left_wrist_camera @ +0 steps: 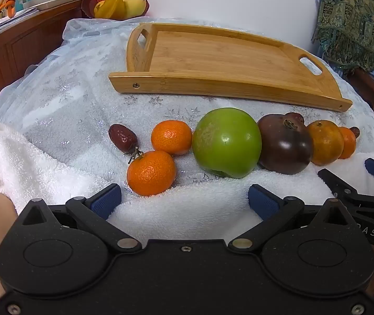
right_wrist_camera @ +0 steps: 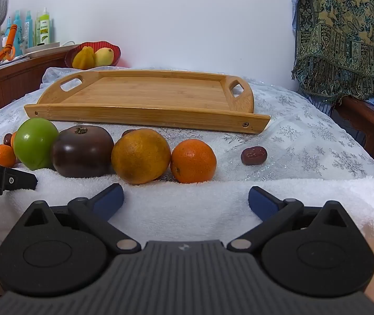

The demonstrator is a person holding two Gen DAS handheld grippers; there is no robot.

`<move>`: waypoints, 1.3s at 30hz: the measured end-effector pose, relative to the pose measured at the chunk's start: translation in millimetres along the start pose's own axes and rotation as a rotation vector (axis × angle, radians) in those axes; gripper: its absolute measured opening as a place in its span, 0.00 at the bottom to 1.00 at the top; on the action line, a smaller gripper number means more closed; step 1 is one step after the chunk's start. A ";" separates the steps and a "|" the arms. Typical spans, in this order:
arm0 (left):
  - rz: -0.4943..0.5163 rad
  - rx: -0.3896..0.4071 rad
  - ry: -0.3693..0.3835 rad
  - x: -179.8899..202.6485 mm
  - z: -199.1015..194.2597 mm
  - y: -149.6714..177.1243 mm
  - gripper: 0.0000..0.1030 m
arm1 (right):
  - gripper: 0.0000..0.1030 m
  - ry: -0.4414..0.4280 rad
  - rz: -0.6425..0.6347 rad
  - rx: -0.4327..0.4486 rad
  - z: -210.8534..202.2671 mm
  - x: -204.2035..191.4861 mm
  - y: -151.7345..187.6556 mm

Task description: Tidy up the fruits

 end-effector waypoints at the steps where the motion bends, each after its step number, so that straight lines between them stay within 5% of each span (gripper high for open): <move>1: -0.001 0.000 -0.001 -0.2 0.0 -0.2 1.00 | 1.00 0.000 -0.001 0.000 0.0 0.0 0.0; 39: 0.012 -0.003 -0.010 1.6 0.4 -1.0 1.00 | 1.00 0.001 -0.001 0.002 0.6 0.4 1.5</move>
Point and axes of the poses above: each gripper's, at about its wrist camera, not at the fingertips, and z roughly the way its jaws point, x to its right, y to its underside, the point moved 1 cm from there along z, roughly the way its jaws point, and after that the axes turned 3 degrees about -x, right-handed, at the moved point
